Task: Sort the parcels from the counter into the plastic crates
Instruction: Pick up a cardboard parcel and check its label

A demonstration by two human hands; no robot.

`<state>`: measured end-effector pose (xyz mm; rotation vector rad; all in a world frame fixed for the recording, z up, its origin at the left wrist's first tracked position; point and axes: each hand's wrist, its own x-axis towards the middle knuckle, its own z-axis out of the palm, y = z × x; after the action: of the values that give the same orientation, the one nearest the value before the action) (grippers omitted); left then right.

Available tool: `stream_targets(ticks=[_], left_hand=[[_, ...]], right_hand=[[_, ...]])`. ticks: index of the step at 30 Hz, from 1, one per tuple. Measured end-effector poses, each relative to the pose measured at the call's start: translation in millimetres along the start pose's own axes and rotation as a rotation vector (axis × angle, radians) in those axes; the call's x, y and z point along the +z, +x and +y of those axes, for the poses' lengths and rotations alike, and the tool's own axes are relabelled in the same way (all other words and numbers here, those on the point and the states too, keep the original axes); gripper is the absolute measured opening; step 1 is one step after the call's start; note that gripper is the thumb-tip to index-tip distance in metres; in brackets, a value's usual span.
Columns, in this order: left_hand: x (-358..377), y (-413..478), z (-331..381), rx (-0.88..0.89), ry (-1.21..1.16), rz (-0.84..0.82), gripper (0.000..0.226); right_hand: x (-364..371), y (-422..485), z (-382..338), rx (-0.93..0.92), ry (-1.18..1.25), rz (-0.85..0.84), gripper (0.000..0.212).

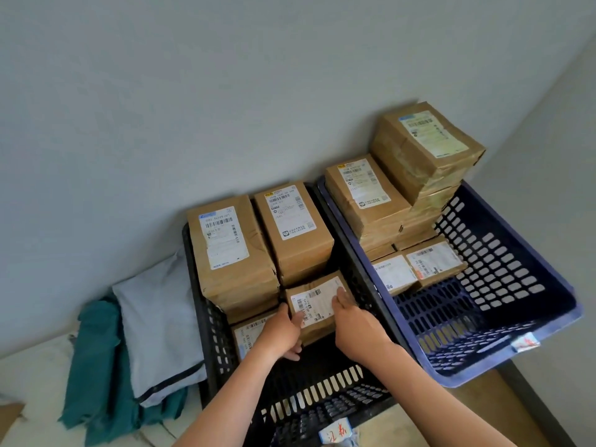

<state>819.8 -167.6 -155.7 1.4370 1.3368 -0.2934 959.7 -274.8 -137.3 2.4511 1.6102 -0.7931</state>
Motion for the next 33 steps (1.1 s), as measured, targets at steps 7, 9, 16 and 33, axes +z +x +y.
stream_targets(ticks=[7, 9, 16, 33], left_hand=[[-13.4, -18.7, 1.8, 0.159, 0.250, 0.139, 0.046], [-24.5, -33.2, 0.7, 0.240, 0.351, 0.283, 0.041], [-29.8, -111.9, 26.1, 0.731, -0.323, 0.275, 0.030], [-28.0, -161.2, 2.0, 0.713, -0.634, 0.570, 0.032]], right_hand=[[-15.1, -15.7, 5.4, -0.045, 0.145, 0.154, 0.060], [-23.7, -27.1, 1.0, -0.085, 0.306, 0.247, 0.055], [-70.3, -70.6, 8.3, -0.207, 1.210, 0.489, 0.039], [-83.6, -67.3, 5.2, -0.395, 1.213, 0.406, 0.048]])
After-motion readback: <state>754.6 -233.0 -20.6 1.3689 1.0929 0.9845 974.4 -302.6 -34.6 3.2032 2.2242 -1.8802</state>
